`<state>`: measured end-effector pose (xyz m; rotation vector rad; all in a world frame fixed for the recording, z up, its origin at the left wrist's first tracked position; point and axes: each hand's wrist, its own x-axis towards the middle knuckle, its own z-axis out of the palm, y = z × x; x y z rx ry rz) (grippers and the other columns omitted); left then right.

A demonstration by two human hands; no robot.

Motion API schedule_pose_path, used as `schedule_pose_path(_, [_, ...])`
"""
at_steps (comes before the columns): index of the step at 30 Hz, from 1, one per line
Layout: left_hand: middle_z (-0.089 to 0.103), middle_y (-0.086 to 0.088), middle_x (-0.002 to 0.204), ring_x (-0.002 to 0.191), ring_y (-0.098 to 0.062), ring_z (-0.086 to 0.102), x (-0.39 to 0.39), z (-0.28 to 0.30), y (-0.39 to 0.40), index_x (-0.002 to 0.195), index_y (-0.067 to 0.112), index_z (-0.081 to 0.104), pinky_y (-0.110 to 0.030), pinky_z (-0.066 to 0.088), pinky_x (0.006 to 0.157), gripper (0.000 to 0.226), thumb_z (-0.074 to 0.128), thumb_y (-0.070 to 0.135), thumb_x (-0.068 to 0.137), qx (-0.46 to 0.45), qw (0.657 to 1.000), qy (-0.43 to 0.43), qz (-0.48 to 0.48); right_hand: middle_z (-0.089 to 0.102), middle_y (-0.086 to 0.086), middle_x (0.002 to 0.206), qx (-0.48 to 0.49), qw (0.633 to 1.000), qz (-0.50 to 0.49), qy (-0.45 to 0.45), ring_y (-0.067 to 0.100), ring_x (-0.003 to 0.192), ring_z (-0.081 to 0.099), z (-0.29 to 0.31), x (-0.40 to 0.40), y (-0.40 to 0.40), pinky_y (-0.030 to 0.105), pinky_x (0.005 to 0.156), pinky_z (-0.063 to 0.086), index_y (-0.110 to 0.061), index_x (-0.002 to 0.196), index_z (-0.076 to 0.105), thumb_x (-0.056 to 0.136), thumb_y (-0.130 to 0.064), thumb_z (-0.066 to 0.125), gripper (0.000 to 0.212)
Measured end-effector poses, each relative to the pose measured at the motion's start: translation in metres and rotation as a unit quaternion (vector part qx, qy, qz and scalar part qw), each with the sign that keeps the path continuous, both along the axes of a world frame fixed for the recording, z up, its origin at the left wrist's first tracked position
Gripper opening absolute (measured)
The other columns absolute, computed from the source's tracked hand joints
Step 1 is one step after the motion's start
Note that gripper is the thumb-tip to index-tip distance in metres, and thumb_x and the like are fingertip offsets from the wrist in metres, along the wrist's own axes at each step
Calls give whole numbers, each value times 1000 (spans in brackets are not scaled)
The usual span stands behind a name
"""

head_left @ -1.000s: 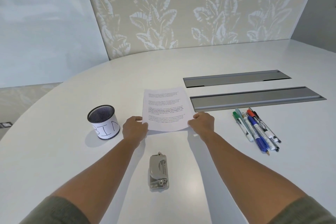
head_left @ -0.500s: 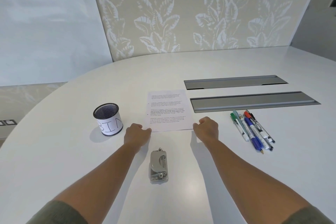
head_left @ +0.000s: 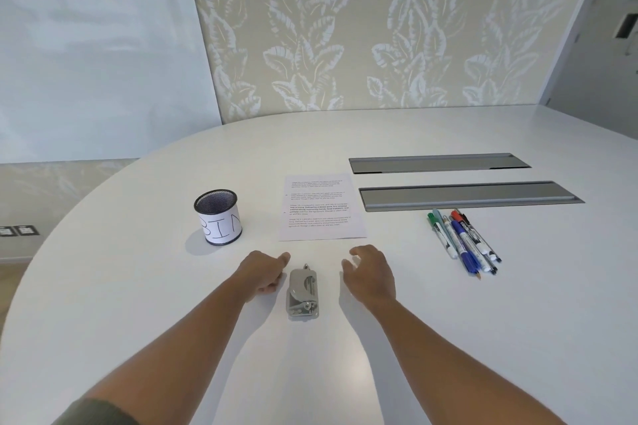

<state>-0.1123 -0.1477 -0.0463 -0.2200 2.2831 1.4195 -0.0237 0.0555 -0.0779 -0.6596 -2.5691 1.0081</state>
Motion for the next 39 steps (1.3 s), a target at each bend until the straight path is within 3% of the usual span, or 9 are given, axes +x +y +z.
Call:
schedule_pose_path(5, [65,-6,72,59,-17,61,19,4,-8,81,5,68,-19,54,48,48,69,53,85,-25,999,-2,-31,54,-6,136,55,998,32,-30,17,127,48,-6,15,-16,31,100,40,-21,130,56,93,-31,50,39])
schedule_pose_path(7, [67,-6,77,65,-18,62,26,5,-9,86,5,70,-22,59,56,50,72,55,81,-24,998,-8,-49,55,-4,136,94,994,48,-30,18,128,47,-7,22,-22,31,103,37,-19,129,57,94,-29,48,38])
schedule_pose_path(12, [62,-5,74,66,-19,59,40,8,-6,90,4,73,-27,60,75,42,76,44,79,-25,997,-12,-76,49,-1,143,171,980,92,-29,20,138,36,-15,34,-34,35,116,24,-14,124,57,98,-24,36,35])
schedule_pose_path(18, [68,-10,76,65,-20,63,47,7,-2,93,-1,72,-32,60,81,32,78,28,81,-16,998,-2,-60,26,-3,161,153,981,107,-44,15,151,12,-19,40,-36,34,123,2,-17,138,49,102,-25,27,43])
schedule_pose_path(21, [70,-11,79,65,-20,64,47,9,0,96,-1,73,-31,60,78,31,77,26,81,-22,998,-1,-61,26,-3,161,149,983,103,-40,14,151,12,-19,41,-37,34,123,2,-18,138,49,102,-25,27,43])
schedule_pose_path(25, [73,-9,84,69,-17,68,45,12,-1,95,4,71,-23,59,61,28,75,29,84,-36,997,-14,-68,30,-2,160,156,983,96,-34,15,150,15,-20,43,-39,35,123,4,-17,134,52,101,-25,27,42])
schedule_pose_path(30, [75,-13,106,85,-20,70,45,14,-6,109,2,66,-27,59,70,29,69,25,91,13,997,-47,-54,31,-2,159,156,983,94,-33,15,150,16,-19,43,-40,35,123,6,-17,133,54,100,-25,27,43])
schedule_pose_path(39, [73,-4,93,82,-14,68,39,30,-26,100,10,66,-28,55,70,17,61,26,96,25,998,-43,-36,31,-1,159,156,983,96,-31,16,150,16,-18,44,-40,35,123,6,-16,133,54,100,-24,28,43])
